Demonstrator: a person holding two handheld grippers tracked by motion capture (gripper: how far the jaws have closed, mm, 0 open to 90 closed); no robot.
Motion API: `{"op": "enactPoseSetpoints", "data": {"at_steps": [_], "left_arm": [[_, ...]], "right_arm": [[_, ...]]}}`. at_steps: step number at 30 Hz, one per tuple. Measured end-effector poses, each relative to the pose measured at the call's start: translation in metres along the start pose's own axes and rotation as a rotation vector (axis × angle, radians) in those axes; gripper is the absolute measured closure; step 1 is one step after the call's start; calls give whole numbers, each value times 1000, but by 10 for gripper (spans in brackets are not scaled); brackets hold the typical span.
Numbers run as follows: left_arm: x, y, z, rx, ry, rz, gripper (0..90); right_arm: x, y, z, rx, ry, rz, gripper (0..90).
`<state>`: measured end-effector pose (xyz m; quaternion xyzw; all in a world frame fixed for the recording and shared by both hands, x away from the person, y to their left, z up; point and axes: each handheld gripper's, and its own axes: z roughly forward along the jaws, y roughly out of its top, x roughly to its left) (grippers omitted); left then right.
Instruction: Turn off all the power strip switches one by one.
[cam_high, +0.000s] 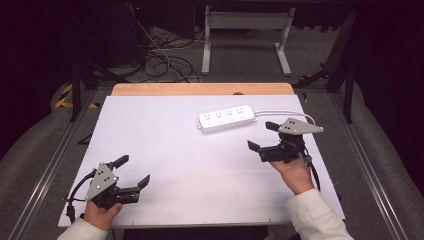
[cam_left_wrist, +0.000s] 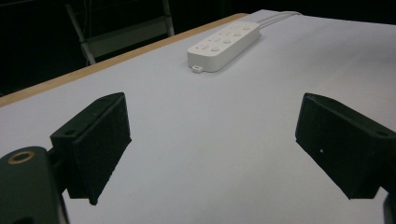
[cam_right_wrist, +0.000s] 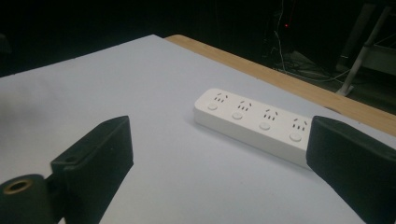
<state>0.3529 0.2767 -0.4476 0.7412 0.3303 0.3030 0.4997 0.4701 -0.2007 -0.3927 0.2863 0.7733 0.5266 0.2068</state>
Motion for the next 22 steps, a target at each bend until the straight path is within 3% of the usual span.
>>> {"op": "enactPoseSetpoints", "data": {"at_steps": [5, 12, 15, 17, 22], "left_arm": [[0, 0, 0, 0, 0, 1, 103], [-1, 0, 0, 2, -3, 6, 102], [-2, 0, 0, 5, -1, 16, 102], [-3, 0, 0, 7, 1, 25, 101], [-3, -1, 2, 24, -1, 47, 99]], "right_arm": [[4, -25, -9, 8, 25, -3, 59], [11, -44, -14, 43, 27, -39, 44], [11, -56, -16, 51, 34, -21, 42], [12, -69, -16, 89, 42, -11, 37], [14, -76, -17, 120, 79, -19, 36]]}}
